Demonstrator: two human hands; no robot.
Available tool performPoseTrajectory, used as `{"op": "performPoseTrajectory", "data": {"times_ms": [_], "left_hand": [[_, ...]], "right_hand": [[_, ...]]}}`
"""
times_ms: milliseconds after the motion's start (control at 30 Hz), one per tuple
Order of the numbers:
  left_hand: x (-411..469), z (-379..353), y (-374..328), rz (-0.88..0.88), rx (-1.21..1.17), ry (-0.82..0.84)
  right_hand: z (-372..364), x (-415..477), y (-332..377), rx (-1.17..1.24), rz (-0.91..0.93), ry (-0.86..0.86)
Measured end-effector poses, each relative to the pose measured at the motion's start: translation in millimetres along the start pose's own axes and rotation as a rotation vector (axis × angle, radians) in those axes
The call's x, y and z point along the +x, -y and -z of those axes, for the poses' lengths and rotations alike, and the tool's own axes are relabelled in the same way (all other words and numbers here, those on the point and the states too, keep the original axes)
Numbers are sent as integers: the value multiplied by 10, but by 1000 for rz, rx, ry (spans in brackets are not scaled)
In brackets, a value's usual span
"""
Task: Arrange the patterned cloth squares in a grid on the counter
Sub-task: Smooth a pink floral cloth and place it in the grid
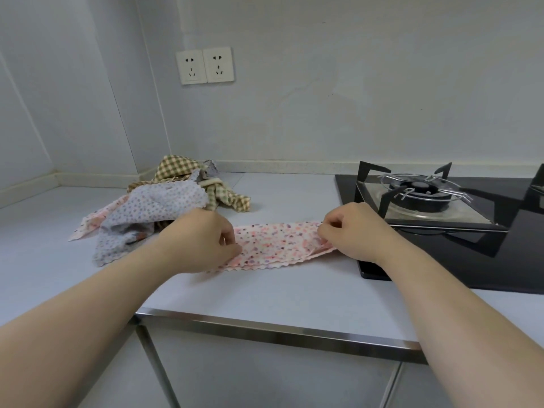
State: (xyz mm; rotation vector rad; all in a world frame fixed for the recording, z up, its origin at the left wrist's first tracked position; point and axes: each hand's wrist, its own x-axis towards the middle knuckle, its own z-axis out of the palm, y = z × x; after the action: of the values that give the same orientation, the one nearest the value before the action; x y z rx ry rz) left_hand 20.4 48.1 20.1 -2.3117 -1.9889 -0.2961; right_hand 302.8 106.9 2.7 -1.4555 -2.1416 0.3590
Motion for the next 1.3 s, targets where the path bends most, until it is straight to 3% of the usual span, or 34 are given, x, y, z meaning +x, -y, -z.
{"op": "performPoseTrajectory", "data": {"times_ms": [100, 200, 300, 400, 500, 633, 800, 1000, 1167, 1300], "left_hand": [[4, -92, -46, -52, 105, -183], [25, -209, -176, -118, -62, -275], [81, -318, -331, -92, -212, -150], [116, -426, -401, -53, -292, -47], [144, -527, -383, -52, -185, 85], [191, -561, -347, -28, -53, 173], [195, -505, -326, -7, 34, 262], [237, -382, -193, 220, 238, 392], [284, -349, -15, 201, 288, 172], [290, -456, 256, 225, 133, -129]], "right_hand": [[-13, -16, 64, -96, 48, -67], [-101, -2, 213, -303, 201, -163], [-282, 45, 446, -458, 319, -115], [-449, 84, 595, -416, 306, 42], [-499, 101, 561, -397, 231, 215], [-509, 95, 534, -436, 200, 322], [-502, 135, 446, -443, 108, 357], [-356, 90, 309, -656, -46, 359], [-298, 115, 253, -645, -154, 351], [-276, 164, 197, -540, -161, 74]]}}
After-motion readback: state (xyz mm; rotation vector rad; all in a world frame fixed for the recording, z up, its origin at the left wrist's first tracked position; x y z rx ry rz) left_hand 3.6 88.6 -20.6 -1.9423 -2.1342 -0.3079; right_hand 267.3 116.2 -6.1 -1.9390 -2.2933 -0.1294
